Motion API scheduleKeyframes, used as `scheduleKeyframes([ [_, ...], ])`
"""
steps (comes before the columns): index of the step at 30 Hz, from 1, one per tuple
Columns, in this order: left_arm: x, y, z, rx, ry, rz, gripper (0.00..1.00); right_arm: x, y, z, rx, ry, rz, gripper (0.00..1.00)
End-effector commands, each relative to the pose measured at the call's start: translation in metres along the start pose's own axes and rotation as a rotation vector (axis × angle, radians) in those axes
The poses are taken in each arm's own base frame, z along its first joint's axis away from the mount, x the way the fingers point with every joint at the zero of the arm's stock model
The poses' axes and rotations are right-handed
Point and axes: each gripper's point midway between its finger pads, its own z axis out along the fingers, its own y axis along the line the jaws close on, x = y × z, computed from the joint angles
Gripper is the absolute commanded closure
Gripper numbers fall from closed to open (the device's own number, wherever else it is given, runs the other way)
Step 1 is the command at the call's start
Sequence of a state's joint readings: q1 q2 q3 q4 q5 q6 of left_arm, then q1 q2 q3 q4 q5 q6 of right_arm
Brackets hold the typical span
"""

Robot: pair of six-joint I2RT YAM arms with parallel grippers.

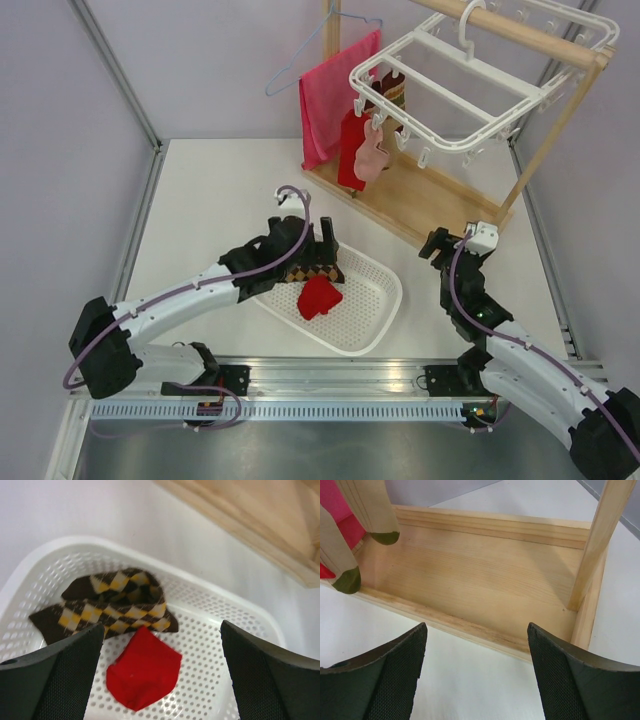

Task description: Remove the socks clipped to the hanger

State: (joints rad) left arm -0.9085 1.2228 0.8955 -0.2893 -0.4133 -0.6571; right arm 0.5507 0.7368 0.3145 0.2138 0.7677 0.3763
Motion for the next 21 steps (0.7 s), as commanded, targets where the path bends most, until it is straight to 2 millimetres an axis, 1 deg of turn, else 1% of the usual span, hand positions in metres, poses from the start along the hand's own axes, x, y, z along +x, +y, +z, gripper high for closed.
scheduleKeyframes([
  [1, -0.060, -0.053, -0.001, 0.178, -0.144, 0.047, 0.00, -0.005, 0.003, 0.002, -0.026, -0.019, 0.052, 0.15],
  [2, -0.071, -0.066, 0.004, 0.214, -0.183, 0.044, 0.00, -0.002, 0.001, 0.002, -0.022, -0.015, 0.049, 0.15],
  [3, -0.083, -0.076, 0.002, 0.251, -0.220, 0.050, 0.00, -0.002, -0.001, 0.002, -0.019, -0.019, 0.053, 0.15],
  [5, -0.097, -0.093, 0.002, 0.356, -0.259, 0.034, 0.00, 0.001, -0.005, 0.003, -0.015, -0.017, 0.052, 0.14],
  [6, -0.113, -0.105, -0.001, 0.414, -0.318, 0.006, 0.00, 0.002, -0.005, 0.003, -0.016, -0.015, 0.053, 0.14],
  [10, -0.141, -0.125, 0.000, 0.483, -0.407, -0.015, 0.00, -0.001, -0.008, 0.004, -0.022, -0.021, 0.070, 0.14],
  [11, -0.143, -0.130, 0.003, 0.495, -0.416, -0.011, 0.00, 0.000, -0.006, 0.004, -0.032, -0.017, 0.070, 0.14],
  [12, -0.150, -0.141, 0.006, 0.527, -0.437, 0.001, 0.00, -0.001, -0.006, 0.004, -0.039, -0.024, 0.086, 0.14],
  [14, -0.152, -0.150, 0.015, 0.542, -0.437, 0.007, 0.00, 0.000, -0.003, 0.005, -0.055, -0.020, 0.098, 0.14],
  [15, -0.154, -0.157, 0.025, 0.545, -0.436, 0.010, 0.00, -0.001, -0.001, 0.006, -0.064, -0.023, 0.114, 0.14],
  [16, -0.156, -0.160, 0.030, 0.545, -0.438, 0.010, 0.00, 0.000, 0.000, 0.006, -0.071, -0.020, 0.120, 0.14],
  [17, -0.165, -0.166, 0.029, 0.548, -0.458, 0.004, 0.00, 0.002, 0.003, 0.006, -0.088, -0.013, 0.125, 0.14],
  [18, -0.166, -0.167, 0.036, 0.537, -0.459, 0.007, 0.00, 0.002, 0.005, 0.007, -0.094, -0.012, 0.127, 0.14],
  [19, -0.162, -0.169, 0.047, 0.528, -0.450, 0.016, 0.00, 0.002, 0.006, 0.007, -0.101, -0.010, 0.134, 0.14],
  [20, -0.161, -0.170, 0.052, 0.524, -0.449, 0.022, 0.00, 0.002, 0.008, 0.007, -0.105, -0.010, 0.137, 0.14],
  [21, -0.168, -0.173, 0.052, 0.524, -0.463, 0.023, 0.00, 0.002, 0.009, 0.008, -0.113, -0.008, 0.137, 0.14],
])
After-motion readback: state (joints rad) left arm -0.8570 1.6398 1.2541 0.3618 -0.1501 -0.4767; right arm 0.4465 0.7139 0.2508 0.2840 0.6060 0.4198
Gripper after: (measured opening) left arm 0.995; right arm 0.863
